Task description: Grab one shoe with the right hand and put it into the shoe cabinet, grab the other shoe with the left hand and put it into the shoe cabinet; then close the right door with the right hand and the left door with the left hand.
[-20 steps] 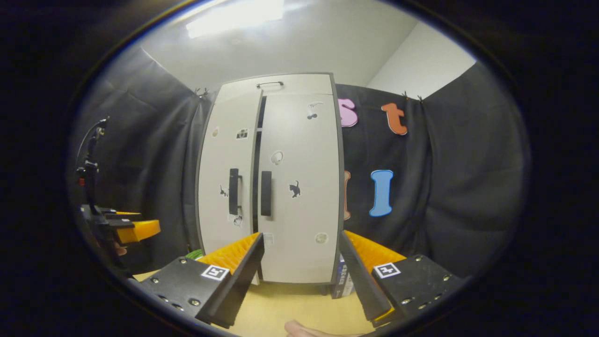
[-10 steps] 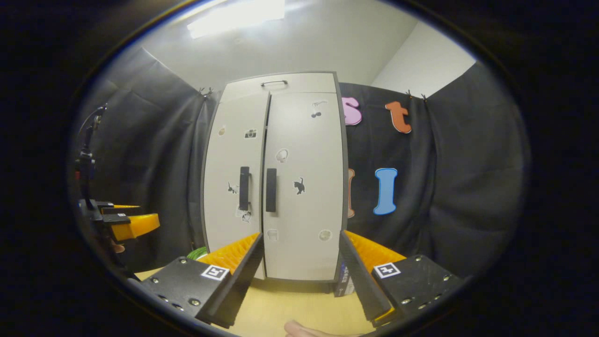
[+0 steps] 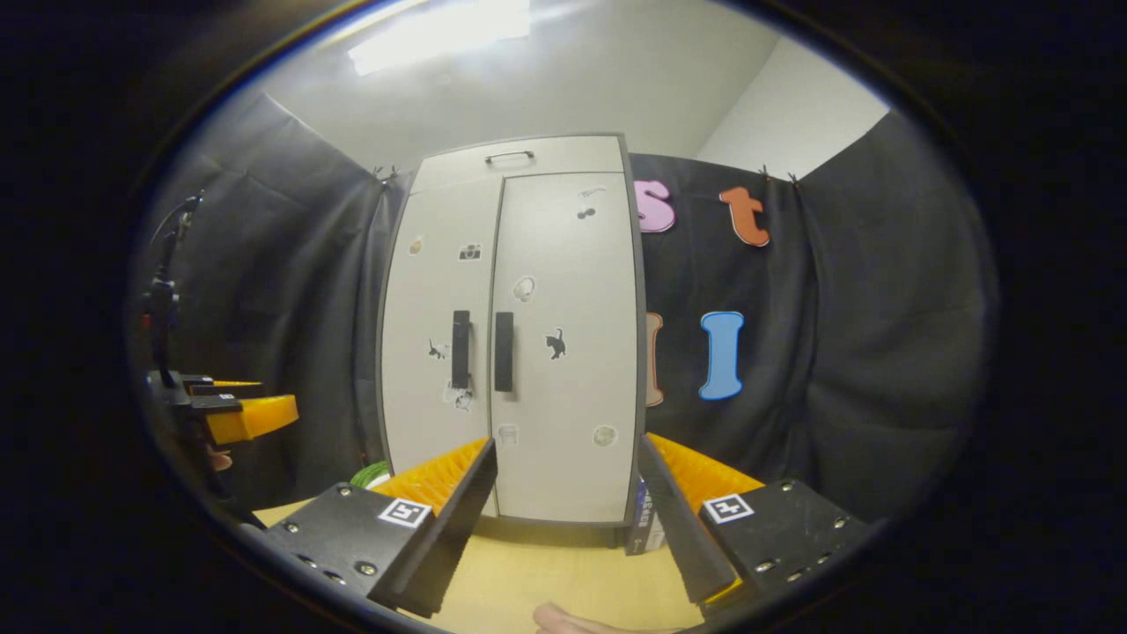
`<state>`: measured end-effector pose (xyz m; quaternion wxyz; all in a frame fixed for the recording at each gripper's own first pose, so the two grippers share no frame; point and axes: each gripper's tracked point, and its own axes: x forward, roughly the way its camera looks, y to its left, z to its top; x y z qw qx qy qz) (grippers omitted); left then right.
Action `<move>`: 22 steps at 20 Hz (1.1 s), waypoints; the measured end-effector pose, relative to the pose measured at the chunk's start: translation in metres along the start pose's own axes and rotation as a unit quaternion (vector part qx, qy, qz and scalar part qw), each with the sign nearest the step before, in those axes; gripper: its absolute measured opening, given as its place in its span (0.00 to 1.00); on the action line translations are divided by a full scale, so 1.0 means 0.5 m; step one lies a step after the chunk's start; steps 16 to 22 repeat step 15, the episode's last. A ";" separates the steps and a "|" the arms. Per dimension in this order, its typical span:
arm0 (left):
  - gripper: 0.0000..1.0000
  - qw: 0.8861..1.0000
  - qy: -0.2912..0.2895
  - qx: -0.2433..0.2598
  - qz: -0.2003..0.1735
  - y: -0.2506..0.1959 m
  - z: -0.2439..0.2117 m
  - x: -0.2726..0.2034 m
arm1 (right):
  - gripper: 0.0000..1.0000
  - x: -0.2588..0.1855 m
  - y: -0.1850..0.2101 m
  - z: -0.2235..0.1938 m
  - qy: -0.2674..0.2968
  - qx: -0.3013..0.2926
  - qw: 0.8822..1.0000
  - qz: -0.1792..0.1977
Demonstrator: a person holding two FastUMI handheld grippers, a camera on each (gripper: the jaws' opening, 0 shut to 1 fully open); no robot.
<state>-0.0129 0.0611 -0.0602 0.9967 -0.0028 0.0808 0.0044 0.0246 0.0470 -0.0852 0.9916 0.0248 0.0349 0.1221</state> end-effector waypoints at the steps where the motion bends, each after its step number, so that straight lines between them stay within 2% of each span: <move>1: 0.95 1.000 -0.001 0.001 -0.002 -0.005 0.002 -0.002 | 0.96 -0.003 0.000 0.000 -0.001 0.001 1.000 0.001; 2: 0.95 1.000 -0.002 0.001 -0.001 -0.010 0.002 -0.003 | 0.94 -0.005 -0.002 0.000 -0.003 0.004 1.000 0.001; 5: 0.95 1.000 -0.005 -0.001 0.004 -0.018 0.003 -0.013 | 0.96 -0.016 -0.006 -0.011 -0.001 0.008 1.000 0.004; 7: 0.95 1.000 -0.009 -0.004 -0.003 -0.039 0.004 -0.016 | 0.94 -0.024 -0.014 -0.019 0.003 0.002 1.000 0.004; 10: 0.95 1.000 -0.011 0.005 -0.016 -0.070 0.006 -0.019 | 0.99 -0.030 -0.032 -0.028 0.004 -0.001 1.000 -0.002; 11: 0.95 1.000 -0.016 0.009 -0.020 -0.080 0.013 -0.019 | 0.96 -0.034 -0.033 -0.031 0.001 0.000 1.000 -0.002; 13: 0.95 0.999 -0.024 0.010 -0.023 -0.096 0.016 -0.022 | 0.99 -0.037 -0.037 -0.037 0.000 -0.004 1.000 -0.001; 14: 0.95 0.999 -0.028 0.007 -0.025 -0.103 0.017 -0.022 | 0.94 -0.039 -0.040 -0.044 0.001 -0.007 1.000 0.000; 15: 0.95 0.999 -0.029 0.003 -0.027 -0.112 0.018 -0.021 | 0.96 -0.042 -0.042 -0.047 0.001 -0.008 1.000 0.000; 22: 0.95 0.999 -0.029 0.003 -0.027 -0.112 0.018 -0.021 | 0.96 -0.042 -0.042 -0.047 0.001 -0.008 1.000 0.000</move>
